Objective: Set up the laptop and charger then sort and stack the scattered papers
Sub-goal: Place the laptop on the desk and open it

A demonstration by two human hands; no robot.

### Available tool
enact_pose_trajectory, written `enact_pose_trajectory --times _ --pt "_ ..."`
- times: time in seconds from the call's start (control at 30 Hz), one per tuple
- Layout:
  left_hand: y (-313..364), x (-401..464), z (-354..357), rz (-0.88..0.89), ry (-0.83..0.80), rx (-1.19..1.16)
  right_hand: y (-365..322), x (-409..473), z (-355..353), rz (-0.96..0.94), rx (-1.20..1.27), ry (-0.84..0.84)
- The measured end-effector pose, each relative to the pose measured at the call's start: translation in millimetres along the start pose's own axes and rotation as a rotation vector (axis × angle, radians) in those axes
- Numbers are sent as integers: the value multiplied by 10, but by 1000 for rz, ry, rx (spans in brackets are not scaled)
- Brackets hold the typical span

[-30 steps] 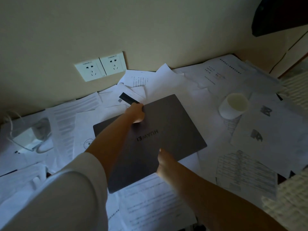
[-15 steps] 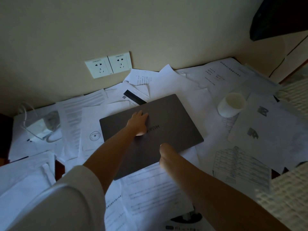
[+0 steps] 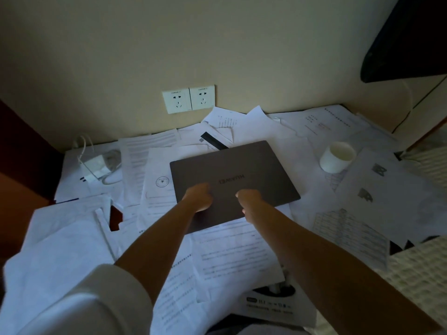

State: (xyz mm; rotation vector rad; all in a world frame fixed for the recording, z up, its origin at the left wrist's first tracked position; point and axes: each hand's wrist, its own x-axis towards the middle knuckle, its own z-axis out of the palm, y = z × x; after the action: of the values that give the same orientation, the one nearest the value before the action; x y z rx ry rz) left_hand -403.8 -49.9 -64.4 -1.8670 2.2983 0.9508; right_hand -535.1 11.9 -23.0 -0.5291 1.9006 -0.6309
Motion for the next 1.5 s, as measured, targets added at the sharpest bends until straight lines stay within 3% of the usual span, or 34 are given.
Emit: enact_pose_trajectory --times 0.1,0.27,0.33,0.53,0.67,0.97,1.2,1.5 --pt "-105 -88 17 -64 16 -94 23 129 30 -127 -313 -8" --pt "-122 -122 66 -120 125 -219 109 340 -134 -625 -681 52" --pt "-126 -99 71 -155 169 -220 127 491 -246 -705 -805 9" --pt "-184 81 114 -391 227 -138 100 1004 -516 -572 -886 168" --pt "-156 194 150 -575 243 -250 26 1250 -724 -395 -821 265" --pt "-206 340 147 -880 366 -465 -86 1551 -818 -226 -597 347" --pt "-168 401 53 -875 457 -533 -135 1539 -847 -66 -431 394" --pt "-231 576 -7 -742 455 -572 -178 1583 -918 -101 -360 395"
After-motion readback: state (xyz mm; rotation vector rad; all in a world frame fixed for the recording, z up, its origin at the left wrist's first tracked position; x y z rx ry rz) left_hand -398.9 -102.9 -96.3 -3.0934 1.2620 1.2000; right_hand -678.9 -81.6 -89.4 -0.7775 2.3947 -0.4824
